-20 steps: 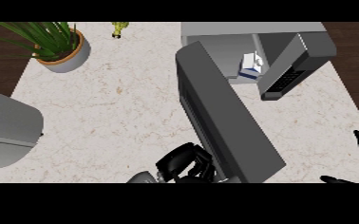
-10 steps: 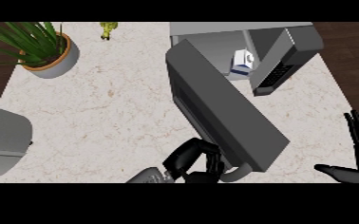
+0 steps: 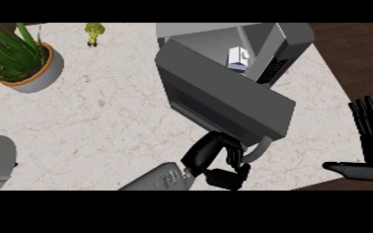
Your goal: Pick up the milk, place it into the microwave and close the microwave
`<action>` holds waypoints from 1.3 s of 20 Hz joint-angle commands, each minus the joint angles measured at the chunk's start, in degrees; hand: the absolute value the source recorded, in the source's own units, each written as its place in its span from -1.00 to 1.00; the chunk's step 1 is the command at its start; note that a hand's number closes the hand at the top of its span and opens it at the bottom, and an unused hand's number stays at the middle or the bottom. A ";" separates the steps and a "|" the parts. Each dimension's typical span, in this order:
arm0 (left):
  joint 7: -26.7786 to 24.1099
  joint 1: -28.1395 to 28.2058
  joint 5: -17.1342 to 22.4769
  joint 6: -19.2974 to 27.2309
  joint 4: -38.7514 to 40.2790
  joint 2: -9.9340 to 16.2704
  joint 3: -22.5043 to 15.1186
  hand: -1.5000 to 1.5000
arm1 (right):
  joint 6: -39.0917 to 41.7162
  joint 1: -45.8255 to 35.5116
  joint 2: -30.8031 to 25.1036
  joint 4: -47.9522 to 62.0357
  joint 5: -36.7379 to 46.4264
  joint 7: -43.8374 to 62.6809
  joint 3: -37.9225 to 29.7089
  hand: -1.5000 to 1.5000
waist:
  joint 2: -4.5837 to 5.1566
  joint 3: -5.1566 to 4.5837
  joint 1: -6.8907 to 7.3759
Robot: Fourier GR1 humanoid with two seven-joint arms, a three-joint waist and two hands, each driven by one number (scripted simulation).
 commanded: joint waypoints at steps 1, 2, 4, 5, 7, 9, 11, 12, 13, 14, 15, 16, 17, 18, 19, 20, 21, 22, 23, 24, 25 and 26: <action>0.30 -6.24 3.67 3.23 -0.53 -0.59 0.96 1.00 | 4.61 -0.87 -0.42 -1.60 -0.84 -0.73 1.19 -1.00 | 0.20 0.03 -1.64; -0.28 -6.88 4.14 3.69 0.25 -0.59 1.01 1.00 | 5.35 -0.53 -0.21 -2.61 -1.14 -0.71 1.79 -1.00 | 0.24 0.02 -2.31; -1.81 -8.87 4.72 5.51 0.17 -0.60 1.76 1.00 | 5.72 -1.61 -1.83 -3.80 -1.23 1.01 2.24 -1.00 | 0.44 -0.06 -3.24; -2.35 -9.77 5.05 5.76 1.33 -0.60 2.09 1.00 | 5.43 -1.80 -1.00 -4.18 -1.51 0.82 2.55 -1.00 | 0.78 0.03 -3.65; -1.60 -13.08 5.84 6.30 2.45 -0.60 2.84 1.00 | 5.48 -2.99 -1.91 -4.70 -1.48 1.77 2.94 -1.00 | 1.19 0.15 -4.28; -1.99 -14.40 6.95 7.38 3.21 -0.61 3.27 1.00 | 5.35 -2.99 -2.24 -5.97 -2.02 2.31 3.01 -1.00 | 1.28 0.11 -6.01; -1.79 -16.21 8.23 7.72 4.09 -0.61 3.73 1.00 | 5.57 -4.14 -3.02 -6.45 -3.16 2.85 2.33 -1.00 | 1.62 0.21 -6.85; -1.49 -17.33 8.55 8.72 4.31 -0.61 3.68 1.00 | 5.34 -4.42 -2.76 -6.90 -3.25 3.26 2.67 -1.00 | 1.51 0.25 -7.12; -1.38 -18.23 9.38 8.30 5.03 -0.61 4.23 1.00 | 5.75 -4.71 -3.31 -7.07 -3.76 3.52 2.40 -1.00 | 1.83 0.27 -7.60; -1.45 -19.30 9.57 8.76 5.56 -0.61 4.47 1.00 | 5.99 -5.45 -3.51 -7.45 -4.05 3.98 2.56 -1.00 | 1.99 0.30 -7.80; -1.13 -20.37 10.82 8.30 5.90 -0.61 5.48 1.00 | 6.56 -5.76 -3.11 -7.76 -4.30 4.37 3.22 -1.00 | 2.32 0.33 -7.83; -1.28 -20.67 10.48 9.19 7.06 -0.62 4.86 1.00 | 7.19 -5.85 -4.36 -8.41 -4.57 4.54 2.92 -1.00 | 2.17 0.33 -8.65; -0.97 -21.66 11.35 8.93 7.16 -0.62 5.20 1.00 | 7.03 -6.78 -3.85 -8.56 -4.99 5.34 3.25 -1.00 | 2.55 0.36 -8.71; -1.12 -22.51 11.49 9.21 7.80 -0.61 5.32 1.00 | 7.89 -6.48 -4.21 -8.58 -5.64 5.45 3.14 -1.00 | 2.60 0.44 -9.41; -1.33 -22.94 12.11 9.21 8.12 -0.61 5.48 1.00 | 7.63 -7.26 -3.01 -9.22 -5.68 5.37 3.95 -1.00 | 2.94 0.46 -9.33; -1.08 -24.10 12.62 9.41 8.63 -0.60 6.11 1.00 | 8.48 -7.29 -4.18 -8.86 -6.05 6.22 3.78 -1.00 | 3.06 0.49 -9.57; -0.56 -25.29 13.00 9.55 9.12 -0.60 6.23 1.00 | 8.92 -7.98 -4.10 -9.50 -6.48 6.42 4.04 -1.00 | 2.91 0.52 -9.76; -0.31 -26.00 13.39 10.02 9.98 -0.59 6.67 1.00 | 9.12 -7.84 -4.52 -9.71 -6.61 6.75 4.09 -1.00 | 3.02 0.53 -10.43; -0.44 -26.11 14.20 9.91 10.39 -0.59 6.97 1.00 | 9.29 -8.05 -4.38 -9.97 -7.15 7.34 4.24 -1.00 | 3.25 0.47 -10.76; -0.49 -27.32 13.84 10.16 11.39 -0.59 6.86 1.00 | 9.67 -8.68 -5.15 -9.96 -7.64 8.10 3.99 -1.00 | 3.28 0.52 -10.64; -0.22 -27.67 14.78 10.46 11.35 -0.58 7.13 1.00 | 9.65 -9.09 -4.73 -10.45 -8.11 8.28 4.13 -1.00 | 3.28 0.51 -11.14; -0.61 -28.20 14.65 10.67 12.18 -0.58 7.12 1.00 | 9.85 -9.15 -4.55 -10.98 -8.25 8.33 4.48 -1.00 | 3.52 0.55 -11.84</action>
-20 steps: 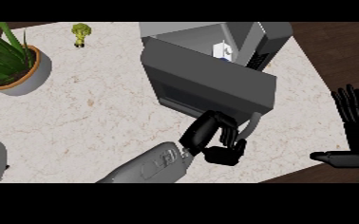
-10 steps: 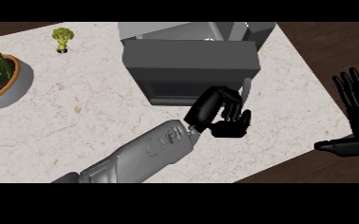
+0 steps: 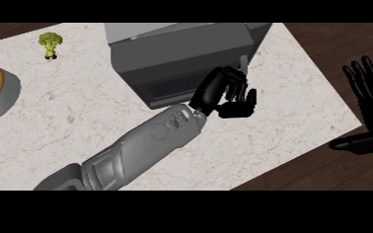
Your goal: Pick up the milk, place it into the microwave and close the microwave
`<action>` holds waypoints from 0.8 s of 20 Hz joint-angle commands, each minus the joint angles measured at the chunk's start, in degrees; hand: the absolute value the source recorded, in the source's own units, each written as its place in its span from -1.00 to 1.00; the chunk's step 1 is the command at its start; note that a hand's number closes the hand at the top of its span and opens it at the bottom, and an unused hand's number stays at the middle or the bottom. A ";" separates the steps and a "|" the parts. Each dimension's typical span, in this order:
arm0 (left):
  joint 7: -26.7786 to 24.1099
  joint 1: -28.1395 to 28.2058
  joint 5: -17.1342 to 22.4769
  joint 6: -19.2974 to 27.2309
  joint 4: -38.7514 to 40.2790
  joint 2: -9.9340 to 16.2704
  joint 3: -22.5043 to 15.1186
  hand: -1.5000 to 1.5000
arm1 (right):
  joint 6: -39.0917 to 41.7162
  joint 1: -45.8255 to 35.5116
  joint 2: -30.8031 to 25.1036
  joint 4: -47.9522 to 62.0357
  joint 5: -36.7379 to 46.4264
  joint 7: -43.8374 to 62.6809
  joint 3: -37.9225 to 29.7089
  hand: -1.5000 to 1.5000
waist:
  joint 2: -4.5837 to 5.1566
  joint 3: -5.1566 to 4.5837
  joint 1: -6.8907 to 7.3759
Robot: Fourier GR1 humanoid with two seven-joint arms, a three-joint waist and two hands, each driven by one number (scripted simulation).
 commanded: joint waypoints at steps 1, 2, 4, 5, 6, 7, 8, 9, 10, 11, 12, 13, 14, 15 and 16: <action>-0.74 -3.89 1.39 0.63 1.63 -0.87 1.02 1.00 | 4.39 -1.12 -1.06 -0.81 -1.20 -0.97 0.41 -1.00 | 0.36 0.06 -1.65; -0.70 -4.20 2.10 0.64 1.90 -0.87 1.35 1.00 | 4.19 -1.95 -0.87 -1.09 -1.33 -0.69 0.60 -1.00 | 0.64 0.06 -1.40; -0.38 -5.68 2.66 0.84 2.50 -0.86 1.51 1.00 | 6.33 -2.19 -1.46 -1.87 -1.67 -0.06 1.75 -1.00 | 0.61 0.14 -2.02; -0.24 -6.19 2.92 1.09 3.25 -0.85 1.74 1.00 | 6.61 -2.82 -0.74 -2.23 -2.62 0.18 1.88 -1.00 | 0.76 0.21 -1.94; -0.05 -7.10 3.10 1.39 3.92 -0.85 2.19 1.00 | 7.42 -2.53 -1.37 -2.75 -2.78 0.64 2.21 -1.00 | 0.68 0.20 -2.90; -0.63 -6.95 3.27 1.59 4.04 -0.84 1.81 1.00 | 8.19 -2.68 -1.12 -3.18 -3.32 1.20 2.81 -1.00 | 0.59 0.15 -2.67; 0.09 -7.64 3.71 1.52 4.59 -0.84 1.90 1.00 | 8.10 -3.46 -1.43 -3.47 -3.21 2.07 3.20 -1.00 | 0.92 0.16 -2.78; -0.43 -7.32 4.15 1.37 4.89 -0.84 2.06 1.00 | 9.04 -3.64 -1.60 -3.97 -3.48 2.26 3.69 -1.00 | 1.21 0.14 -2.91; -0.03 -8.33 4.38 1.68 5.22 -0.83 2.30 1.00 | 8.91 -3.82 -1.65 -4.39 -3.62 2.88 3.95 -1.00 | 1.00 0.15 -3.22; -0.24 -7.86 4.70 1.72 5.41 -0.83 2.14 1.00 | 9.37 -3.82 -1.68 -4.54 -3.97 3.61 4.40 -1.00 | 1.27 0.14 -3.29; -0.11 -8.05 4.74 2.37 5.69 -0.82 2.07 1.00 | 9.95 -4.48 -2.62 -5.38 -3.83 4.10 4.66 -1.00 | 1.03 0.10 -3.37; -0.64 -7.63 5.06 2.19 5.66 -0.82 2.07 1.00 | 9.74 -4.40 -2.60 -5.90 -3.28 3.94 5.08 -1.00 | 1.37 0.12 -3.73; -0.60 -7.71 5.05 2.86 5.58 -0.82 1.74 1.00 | 10.57 -4.84 -3.80 -6.72 -3.20 4.15 5.12 -1.00 | 0.89 0.12 -3.99; -0.41 -8.25 5.16 2.90 5.32 -0.81 1.55 1.00 | 11.33 -5.42 -3.61 -7.64 -2.68 4.36 6.41 1.00 | 0.96 0.19 -3.67; -0.90 -7.56 5.40 3.15 5.29 -0.81 1.40 1.00 | 12.76 -6.07 -4.53 -9.17 -2.44 4.67 7.26 1.00 | 0.70 0.05 -3.49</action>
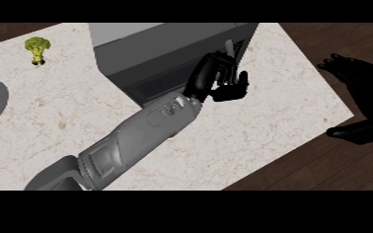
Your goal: Pick up the milk, place it into the microwave and close the microwave
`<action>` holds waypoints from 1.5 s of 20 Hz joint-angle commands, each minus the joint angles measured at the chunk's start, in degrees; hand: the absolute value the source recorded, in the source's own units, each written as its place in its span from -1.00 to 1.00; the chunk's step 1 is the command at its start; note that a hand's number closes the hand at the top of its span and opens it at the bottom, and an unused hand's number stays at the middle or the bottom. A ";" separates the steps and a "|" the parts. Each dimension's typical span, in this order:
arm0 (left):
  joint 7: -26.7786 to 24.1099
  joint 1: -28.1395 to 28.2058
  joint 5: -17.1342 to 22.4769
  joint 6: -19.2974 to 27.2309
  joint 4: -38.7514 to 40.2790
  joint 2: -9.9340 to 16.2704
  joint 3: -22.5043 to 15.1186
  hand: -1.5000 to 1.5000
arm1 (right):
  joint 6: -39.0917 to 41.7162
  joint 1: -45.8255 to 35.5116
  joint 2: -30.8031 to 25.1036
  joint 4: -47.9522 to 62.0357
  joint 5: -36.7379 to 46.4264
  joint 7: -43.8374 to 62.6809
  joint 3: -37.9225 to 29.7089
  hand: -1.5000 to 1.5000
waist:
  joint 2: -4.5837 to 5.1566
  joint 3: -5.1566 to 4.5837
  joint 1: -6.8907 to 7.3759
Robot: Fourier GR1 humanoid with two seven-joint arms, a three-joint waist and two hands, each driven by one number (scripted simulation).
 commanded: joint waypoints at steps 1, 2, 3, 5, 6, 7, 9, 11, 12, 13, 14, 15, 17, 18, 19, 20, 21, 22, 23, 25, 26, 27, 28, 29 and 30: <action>-0.08 -4.99 0.74 -0.44 0.65 -2.00 0.66 1.00 | 6.81 -2.25 -1.48 -3.35 1.16 -2.34 3.01 1.00 | -0.22 0.09 -0.07; -0.40 -4.43 0.72 -0.09 0.98 -2.01 0.28 1.00 | 8.09 -2.22 -1.92 -4.60 1.20 -2.17 3.93 1.00 | -0.19 0.11 -0.71; -0.34 -4.58 0.95 -0.54 0.84 -2.01 -0.01 1.00 | 8.50 -3.09 -1.88 -5.71 1.41 -1.84 4.82 1.00 | 0.11 0.13 -0.64; -0.53 -4.53 1.40 0.17 1.12 -2.01 -0.01 1.00 | 9.22 -2.90 -1.97 -7.61 1.06 -1.13 6.04 1.00 | -0.19 0.13 -1.28; -0.62 -4.52 1.65 -0.01 1.11 -2.00 -0.20 1.00 | 9.33 -3.34 -1.71 -8.88 0.65 -0.80 6.57 1.00 | -0.37 0.08 -1.26; -0.57 -4.49 2.03 0.62 1.24 -2.00 0.03 1.00 | 9.50 -3.10 -2.02 -9.41 0.53 -0.70 6.73 1.00 | -0.34 0.18 -1.70; -0.65 -4.68 2.29 0.85 1.58 -1.99 -0.04 1.00 | 9.51 -3.00 -2.16 -10.72 0.37 0.23 7.65 1.00 | -0.10 0.23 -2.17; -1.16 -4.73 2.42 1.50 1.46 -1.98 -0.17 1.00 | 9.46 -2.93 -2.16 -11.92 -0.18 0.76 8.14 1.00 | -0.09 0.29 -2.58; -1.30 -4.65 2.60 1.94 1.56 -1.98 -0.05 1.00 | 9.33 -3.42 -2.33 -13.14 -0.21 1.28 8.49 1.00 | -0.24 0.19 -2.74; -1.22 -5.08 2.82 2.25 1.51 -1.97 0.11 1.00 | 9.03 -3.20 -1.85 -13.59 -0.51 1.62 8.96 1.00 | -0.27 0.23 -2.57; -1.26 -4.65 3.03 2.45 1.72 -1.97 0.00 1.00 | 9.06 -3.03 -2.21 -14.04 -0.82 2.09 9.04 1.00 | -0.14 0.22 -2.97; -1.32 -4.76 3.34 2.60 1.09 -1.97 -0.09 1.00 | 9.19 -2.81 -1.89 -14.72 -0.88 2.33 9.79 1.00 | -0.16 0.24 -3.24; -1.78 -4.18 3.34 3.24 1.43 -1.96 -0.48 1.00 | 8.76 -3.15 -1.93 -16.22 -1.26 2.91 10.03 1.00 | -0.15 0.20 -3.44; -1.57 -4.37 3.64 3.71 1.35 -1.96 -0.27 1.00 | 8.93 -2.84 -2.27 -16.60 -1.43 2.96 10.02 1.00 | -0.23 0.29 -3.93; -1.98 -4.00 3.62 3.74 1.28 -1.95 -0.64 1.00 | 8.78 -2.81 -1.98 -17.44 -1.67 3.29 10.48 1.00 | -0.29 0.21 -3.77; -1.91 -3.93 3.78 3.86 1.54 -1.95 -0.60 1.00 | 8.73 -2.64 -2.03 -17.94 -1.98 3.73 10.74 1.00 | -0.18 0.20 -3.94; -2.01 -4.29 3.94 4.10 1.31 -1.94 -0.46 1.00 | 8.62 -2.06 -2.10 -18.06 -1.88 4.05 11.08 1.00 | -0.18 0.25 -4.07; -2.17 -3.84 4.11 4.21 1.26 -1.94 -0.66 1.00 | 8.49 -2.09 -1.71 -18.79 -2.19 3.98 11.30 1.00 | -0.11 0.26 -4.10; -2.11 -4.54 4.27 4.59 1.06 -1.94 -0.33 1.00 | 8.61 -2.45 -2.12 -19.50 -2.28 4.45 11.43 1.00 | -0.35 0.21 -4.30; -2.57 -3.70 4.42 5.12 1.39 -1.93 -0.51 1.00 | 8.50 -1.86 -2.41 -20.65 -2.13 4.67 11.71 1.00 | -0.31 0.23 -4.85; -2.77 -3.62 4.21 5.73 1.70 -1.93 -0.72 1.00 | 8.67 -1.72 -2.34 -21.08 -2.78 4.76 11.80 1.00 | -0.26 0.29 -4.96; -2.99 -3.55 4.76 5.80 0.98 -1.92 -0.48 1.00 | 8.41 -1.87 -2.27 -21.19 -2.64 5.12 12.04 1.00 | 0.00 0.22 -4.71; -2.87 -3.66 4.98 5.81 0.98 -1.92 -0.41 1.00 | 8.24 -1.64 -2.07 -21.84 -2.94 5.32 12.29 1.00 | -0.21 0.22 -4.70; -3.79 -3.12 4.75 6.58 0.92 -1.91 -0.53 1.00 | 8.07 -1.23 -1.90 -22.32 -2.90 5.35 12.57 1.00 | -0.07 0.34 -5.36; -3.67 -3.27 5.43 6.87 0.49 -1.91 0.14 1.00 | 8.13 -1.25 -2.33 -22.74 -3.00 5.68 12.50 1.00 | -0.23 0.30 -5.61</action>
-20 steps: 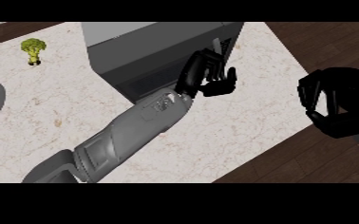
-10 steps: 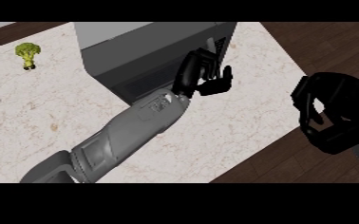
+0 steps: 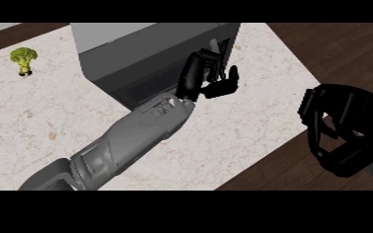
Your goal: Pick up the milk, place it into the microwave and close the microwave
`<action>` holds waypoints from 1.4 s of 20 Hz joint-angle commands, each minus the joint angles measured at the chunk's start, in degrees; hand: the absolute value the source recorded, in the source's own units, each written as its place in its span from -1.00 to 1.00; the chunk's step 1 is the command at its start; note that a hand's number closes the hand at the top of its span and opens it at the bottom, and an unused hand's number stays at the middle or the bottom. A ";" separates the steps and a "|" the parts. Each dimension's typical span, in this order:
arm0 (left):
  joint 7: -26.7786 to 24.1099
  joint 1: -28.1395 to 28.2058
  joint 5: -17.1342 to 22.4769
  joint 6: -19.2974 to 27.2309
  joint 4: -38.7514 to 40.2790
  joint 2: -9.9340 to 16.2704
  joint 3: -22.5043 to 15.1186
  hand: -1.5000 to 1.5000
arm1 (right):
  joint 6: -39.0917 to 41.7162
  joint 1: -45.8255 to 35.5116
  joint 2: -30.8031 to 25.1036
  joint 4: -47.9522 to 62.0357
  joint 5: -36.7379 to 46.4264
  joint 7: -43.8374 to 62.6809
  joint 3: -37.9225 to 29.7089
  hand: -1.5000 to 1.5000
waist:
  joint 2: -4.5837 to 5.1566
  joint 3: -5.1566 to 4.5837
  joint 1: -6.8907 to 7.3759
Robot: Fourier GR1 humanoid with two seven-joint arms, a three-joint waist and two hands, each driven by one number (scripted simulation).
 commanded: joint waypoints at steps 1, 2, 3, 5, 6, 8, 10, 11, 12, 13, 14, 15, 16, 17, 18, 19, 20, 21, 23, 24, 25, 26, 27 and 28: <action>0.08 -5.02 -0.42 -1.39 2.32 -3.95 -0.42 1.00 | 2.93 0.45 -0.01 -1.80 -0.59 -1.82 0.93 1.00 | 0.66 0.26 -1.55; -1.81 -3.17 2.39 5.93 2.85 -3.94 6.17 1.00 | 1.98 1.10 -0.20 -1.57 -0.74 -1.62 0.22 1.00 | 0.16 -0.10 0.86; 2.59 -2.71 1.97 3.01 4.80 -3.98 2.04 1.00 | 5.42 2.15 -1.65 -1.97 0.47 1.46 4.89 1.00 | 1.45 0.16 1.04; 5.91 -0.12 8.00 -0.74 2.21 -4.01 5.67 1.00 | 5.38 2.43 -1.96 -3.10 -0.04 2.48 5.56 1.00 | 2.43 -0.41 1.11; 5.21 0.84 10.80 -1.37 0.27 -4.02 8.97 1.00 | 5.27 2.72 -1.58 -3.76 -0.01 2.53 6.14 1.00 | 2.59 -0.73 2.15; 3.20 1.11 14.15 -1.60 -1.66 -4.08 13.59 1.00 | 4.97 4.69 -0.58 -4.15 -1.28 2.79 7.30 1.00 | 2.30 -0.85 3.24; 2.99 2.02 16.36 -3.28 -1.17 -4.14 15.41 1.00 | 4.30 5.80 -0.45 -5.44 -1.57 3.52 8.01 1.00 | 1.84 -0.79 3.87; 2.78 2.75 16.91 -4.90 -0.66 -4.16 15.55 1.00 | 3.97 6.13 -0.38 -6.09 -1.27 3.77 8.36 1.00 | 1.95 -0.79 4.36; 2.60 3.01 17.52 -5.21 -0.28 -4.16 15.64 1.00 | 3.56 6.98 -0.02 -6.96 -1.13 4.02 9.08 1.00 | 1.67 -0.73 4.46; 2.19 4.08 18.31 -6.57 -0.16 -4.16 15.43 1.00 | 2.55 7.71 0.62 -7.52 -1.65 3.79 8.81 1.00 | 1.62 -0.72 4.54; 1.87 4.19 18.68 -7.62 0.41 -4.16 15.77 1.00 | 2.37 8.77 0.57 -7.92 -1.56 3.76 9.04 1.00 | 1.51 -0.66 5.02; 1.52 4.71 19.32 -8.74 0.60 -4.16 15.35 1.00 | 1.73 8.83 0.77 -8.98 -1.65 3.86 8.90 1.00 | 1.23 -0.71 5.25; 1.42 4.79 19.84 -10.23 0.95 -4.16 15.46 1.00 | 1.42 9.72 1.25 -9.19 -1.61 3.93 9.52 1.00 | 1.43 -0.68 6.00; 1.40 5.19 20.63 -11.28 1.18 -4.16 15.14 1.00 | 0.95 10.31 1.51 -9.94 -1.53 4.27 10.00 1.00 | 1.17 -0.70 6.47; 1.21 4.99 20.79 -12.26 1.59 -4.16 14.79 1.00 | 0.72 11.21 1.79 -10.67 -1.09 4.21 10.61 1.00 | 1.16 -0.65 6.21; 1.12 5.12 21.26 -12.88 2.24 -4.16 14.97 1.00 | 0.13 11.70 2.05 -11.37 -1.03 4.20 10.65 1.00 | 1.08 -0.66 6.59; 0.83 5.93 21.60 -14.32 2.66 -4.16 14.23 1.00 | -0.54 11.74 2.43 -11.72 -0.58 4.14 10.60 1.00 | 1.33 -0.65 7.16; 0.65 6.21 21.91 -15.31 3.00 -3.52 14.03 1.00 | -1.24 12.67 2.94 -12.14 -0.62 4.37 11.13 1.00 | 1.35 -0.69 7.61; 0.67 6.40 22.82 -17.53 3.48 -2.56 13.85 1.00 | -1.74 14.12 3.12 -13.45 -0.16 4.53 11.95 1.00 | 1.27 -0.71 7.88; -0.03 7.01 23.11 -18.72 3.79 -2.81 13.57 1.00 | -2.61 14.34 3.39 -14.03 0.36 4.58 11.82 1.00 | 1.00 -0.72 8.67; -0.19 6.90 23.33 -19.40 4.10 -3.05 13.17 1.00 | -3.10 14.91 3.84 -14.53 0.56 4.69 12.34 1.00 | 1.09 -0.70 8.71; -0.60 7.38 23.65 -20.46 4.29 -2.67 13.00 1.00 | -3.52 15.67 3.94 -15.59 0.71 4.73 12.63 1.00 | 0.86 -0.76 8.72; -0.51 7.51 23.91 -21.56 4.59 -2.28 12.69 1.00 | -3.71 16.46 4.04 -15.85 1.11 4.81 13.17 1.00 | 1.13 -0.73 8.73; -1.50 7.98 23.68 -22.21 5.04 -2.60 12.10 1.00 | -4.17 16.49 4.41 -16.36 1.68 4.84 13.46 1.00 | 1.15 -0.71 9.33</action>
